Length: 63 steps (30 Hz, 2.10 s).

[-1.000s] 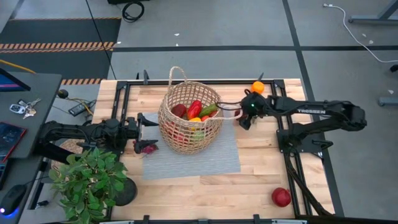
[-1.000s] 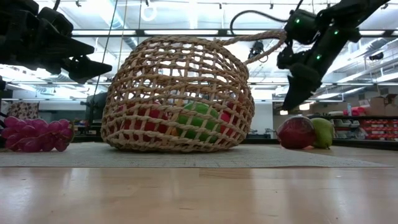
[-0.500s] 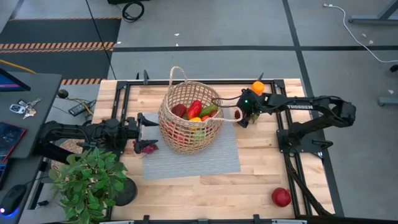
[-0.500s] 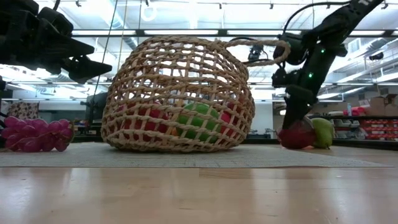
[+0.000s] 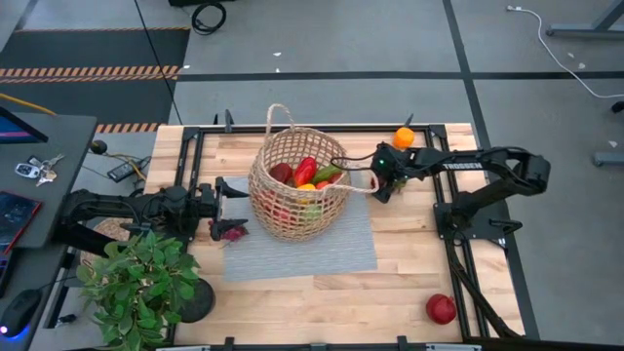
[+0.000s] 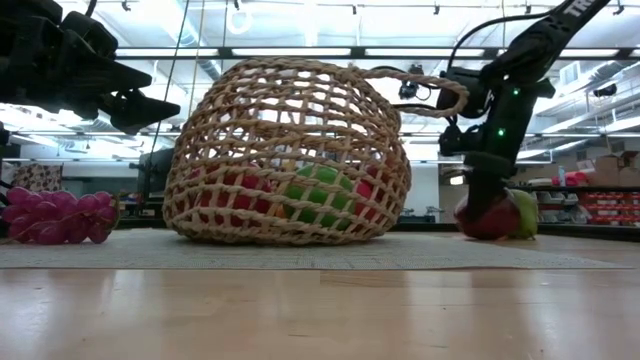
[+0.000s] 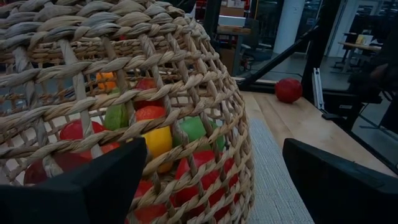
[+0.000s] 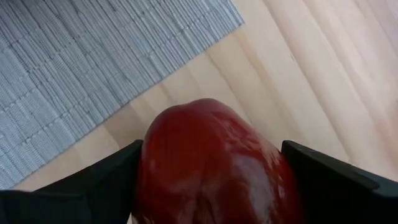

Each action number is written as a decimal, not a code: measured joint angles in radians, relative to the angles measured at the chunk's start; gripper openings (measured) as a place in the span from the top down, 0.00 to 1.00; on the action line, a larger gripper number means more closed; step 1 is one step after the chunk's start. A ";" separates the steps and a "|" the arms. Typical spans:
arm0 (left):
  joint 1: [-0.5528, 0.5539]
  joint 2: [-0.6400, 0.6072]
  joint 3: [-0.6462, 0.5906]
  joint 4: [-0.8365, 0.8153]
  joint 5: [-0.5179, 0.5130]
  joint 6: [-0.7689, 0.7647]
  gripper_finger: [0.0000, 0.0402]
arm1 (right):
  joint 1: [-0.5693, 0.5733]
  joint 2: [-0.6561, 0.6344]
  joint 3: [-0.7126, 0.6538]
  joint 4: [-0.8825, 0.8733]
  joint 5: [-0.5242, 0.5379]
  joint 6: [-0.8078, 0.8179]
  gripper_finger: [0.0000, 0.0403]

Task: Build produce basket
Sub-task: Put the red apple into the brown basket

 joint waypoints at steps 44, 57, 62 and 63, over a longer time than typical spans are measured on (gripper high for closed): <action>0.000 0.000 0.000 0.000 0.000 0.000 0.04 | 0.088 -0.225 0.554 0.351 -0.124 0.207 0.11; 0.000 0.000 0.000 0.000 0.000 0.000 0.04 | 0.233 -0.095 0.556 0.707 -0.063 0.399 0.10; 0.000 0.000 0.000 0.000 0.000 0.000 0.04 | 0.240 -0.066 0.571 0.691 -0.022 0.379 0.10; 0.000 0.000 0.000 0.000 0.000 0.000 0.04 | 0.240 -0.064 0.572 0.689 -0.021 0.380 0.10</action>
